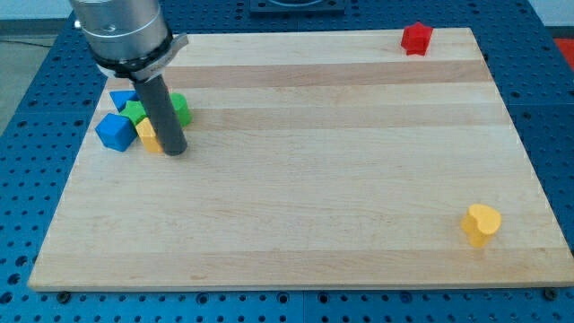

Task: Move the yellow heart to the right of the green circle

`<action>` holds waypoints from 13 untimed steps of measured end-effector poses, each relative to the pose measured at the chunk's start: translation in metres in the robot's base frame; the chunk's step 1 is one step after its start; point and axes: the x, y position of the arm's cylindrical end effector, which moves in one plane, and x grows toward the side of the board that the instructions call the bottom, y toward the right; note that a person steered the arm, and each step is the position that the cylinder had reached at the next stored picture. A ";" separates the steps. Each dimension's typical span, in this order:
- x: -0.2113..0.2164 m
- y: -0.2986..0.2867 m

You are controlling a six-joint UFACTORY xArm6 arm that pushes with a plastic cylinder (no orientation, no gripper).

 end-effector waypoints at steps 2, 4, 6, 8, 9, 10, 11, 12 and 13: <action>0.000 0.173; 0.017 0.360; 0.130 0.429; 0.129 0.345; 0.114 0.302; 0.097 0.254; 0.092 0.199; 0.079 0.147; 0.040 0.133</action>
